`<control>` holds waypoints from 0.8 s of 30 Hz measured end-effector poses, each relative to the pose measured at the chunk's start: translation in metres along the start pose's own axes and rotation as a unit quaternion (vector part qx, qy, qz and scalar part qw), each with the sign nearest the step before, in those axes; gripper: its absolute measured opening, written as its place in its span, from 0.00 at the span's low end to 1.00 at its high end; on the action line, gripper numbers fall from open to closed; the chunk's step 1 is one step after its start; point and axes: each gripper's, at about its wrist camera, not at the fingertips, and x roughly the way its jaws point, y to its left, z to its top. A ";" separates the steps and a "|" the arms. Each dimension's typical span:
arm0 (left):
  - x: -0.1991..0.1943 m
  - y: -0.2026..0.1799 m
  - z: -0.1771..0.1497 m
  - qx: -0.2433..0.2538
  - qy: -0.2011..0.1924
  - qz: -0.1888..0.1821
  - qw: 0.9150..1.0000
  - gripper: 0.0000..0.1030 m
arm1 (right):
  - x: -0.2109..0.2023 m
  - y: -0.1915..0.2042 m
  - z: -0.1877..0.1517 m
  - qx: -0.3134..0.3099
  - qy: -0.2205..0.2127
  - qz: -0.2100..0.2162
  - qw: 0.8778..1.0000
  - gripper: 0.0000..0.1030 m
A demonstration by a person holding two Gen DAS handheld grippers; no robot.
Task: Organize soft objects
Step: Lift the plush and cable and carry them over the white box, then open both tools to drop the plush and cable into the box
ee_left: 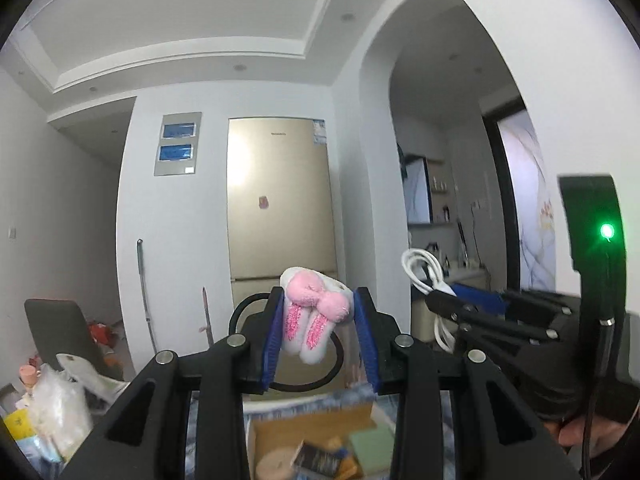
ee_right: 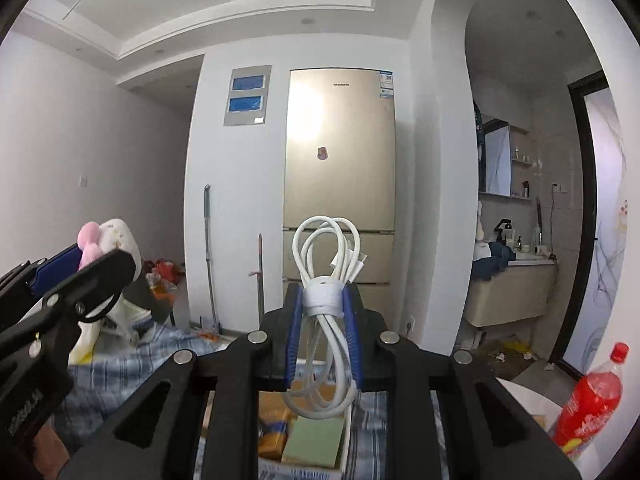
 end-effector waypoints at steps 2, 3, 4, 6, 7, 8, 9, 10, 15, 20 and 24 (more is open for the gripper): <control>0.014 0.003 0.003 0.005 -0.015 0.001 1.000 0.35 | 0.014 -0.004 0.005 0.009 0.001 -0.002 1.000 0.19; 0.020 0.004 0.003 0.011 -0.017 0.008 1.000 0.35 | 0.021 -0.006 0.006 0.015 0.005 -0.001 1.000 0.19; 0.027 0.007 0.002 0.009 -0.013 0.015 1.000 0.35 | 0.029 -0.008 0.007 0.021 0.011 0.000 1.000 0.19; 0.047 0.018 -0.003 -0.014 0.014 0.005 1.000 0.35 | 0.044 -0.011 0.004 0.029 0.023 -0.001 0.999 0.19; 0.054 0.021 -0.007 -0.018 0.022 0.009 1.000 0.35 | 0.049 -0.010 0.000 0.028 0.028 0.000 0.999 0.19; 0.062 0.024 -0.012 -0.019 0.033 0.012 0.999 0.35 | 0.055 -0.010 -0.004 0.025 0.033 0.000 0.999 0.19; 0.069 0.026 -0.019 -0.018 0.045 0.013 0.999 0.35 | 0.061 -0.009 -0.010 0.024 0.040 0.000 0.999 0.19; 0.077 0.028 -0.025 -0.016 0.057 0.014 0.998 0.35 | 0.067 -0.009 -0.015 0.023 0.047 0.002 0.999 0.19; 0.124 0.043 -0.070 -0.043 0.170 0.017 0.984 0.35 | 0.094 -0.003 -0.053 0.010 0.097 0.018 0.995 0.19; 0.161 0.053 -0.108 -0.048 0.268 0.026 0.962 0.35 | 0.128 -0.007 -0.089 0.007 0.174 0.049 0.983 0.19; 0.174 0.062 -0.141 -0.050 0.325 0.034 0.944 0.35 | 0.149 -0.007 -0.117 0.023 0.231 0.075 0.970 0.19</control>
